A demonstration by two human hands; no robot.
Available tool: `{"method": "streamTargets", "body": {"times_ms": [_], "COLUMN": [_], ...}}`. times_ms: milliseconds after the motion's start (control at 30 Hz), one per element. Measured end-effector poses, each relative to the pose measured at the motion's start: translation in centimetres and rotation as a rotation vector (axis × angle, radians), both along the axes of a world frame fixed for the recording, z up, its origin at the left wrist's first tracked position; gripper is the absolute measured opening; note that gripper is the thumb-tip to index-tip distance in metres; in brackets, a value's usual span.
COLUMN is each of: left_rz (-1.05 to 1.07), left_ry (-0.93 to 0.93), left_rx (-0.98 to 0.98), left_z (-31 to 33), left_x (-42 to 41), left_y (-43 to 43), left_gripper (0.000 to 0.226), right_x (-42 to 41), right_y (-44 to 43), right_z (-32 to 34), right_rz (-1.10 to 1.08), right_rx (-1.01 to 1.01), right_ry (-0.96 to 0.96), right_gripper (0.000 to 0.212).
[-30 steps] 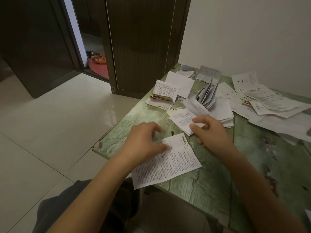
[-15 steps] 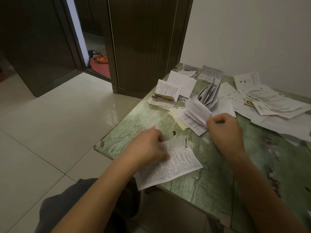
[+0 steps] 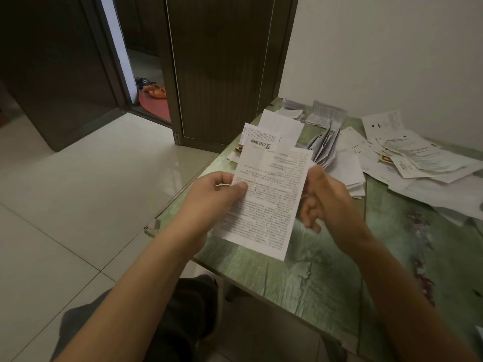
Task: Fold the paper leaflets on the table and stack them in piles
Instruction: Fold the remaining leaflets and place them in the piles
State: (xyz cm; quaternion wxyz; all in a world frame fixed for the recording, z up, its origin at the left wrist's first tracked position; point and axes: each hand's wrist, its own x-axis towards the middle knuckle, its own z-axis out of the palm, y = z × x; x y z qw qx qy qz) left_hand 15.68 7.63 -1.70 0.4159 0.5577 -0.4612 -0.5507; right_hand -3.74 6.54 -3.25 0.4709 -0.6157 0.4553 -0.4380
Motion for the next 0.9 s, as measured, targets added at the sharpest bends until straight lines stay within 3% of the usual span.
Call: {"method": "streamTargets", "body": {"times_ms": [100,267,433,500,633,767,900], "left_rz": [0.011,0.027,0.031,-0.017,-0.080,-0.022,-0.116], "left_ry": [0.021,0.070,0.229,0.153,0.039,0.008,-0.042], "left_rx": [-0.007,0.040,0.167,0.195,0.108,0.021,0.047], "left_z": [0.0,0.2,0.3,0.2,0.0,0.0,0.1], "left_x": [-0.5,-0.4,-0.4,-0.5,-0.7,-0.6,-1.3], "left_y": [0.1,-0.1,-0.1,-0.1,0.3,0.2,0.4], "left_gripper": [0.005,0.012,0.029,0.038,0.010,0.005,0.034], "right_x": [0.3,0.5,0.2,0.2,0.4,0.1,0.8], "right_y": [0.2,0.1,-0.3,-0.1,-0.1,-0.4,-0.1], "right_z": [-0.1,-0.2,-0.1,0.0,-0.1,0.0,0.2], "right_rz": [0.124,0.045,-0.010,-0.005,-0.027,-0.066,-0.139], "right_rx": [0.103,0.155,0.070,0.044,0.060,0.135,0.057], "right_ry": [0.028,-0.042,0.003,0.027,0.024,0.004,0.037], "right_gripper": [0.033,0.019,0.037,0.039,0.037,0.026,0.031]}}
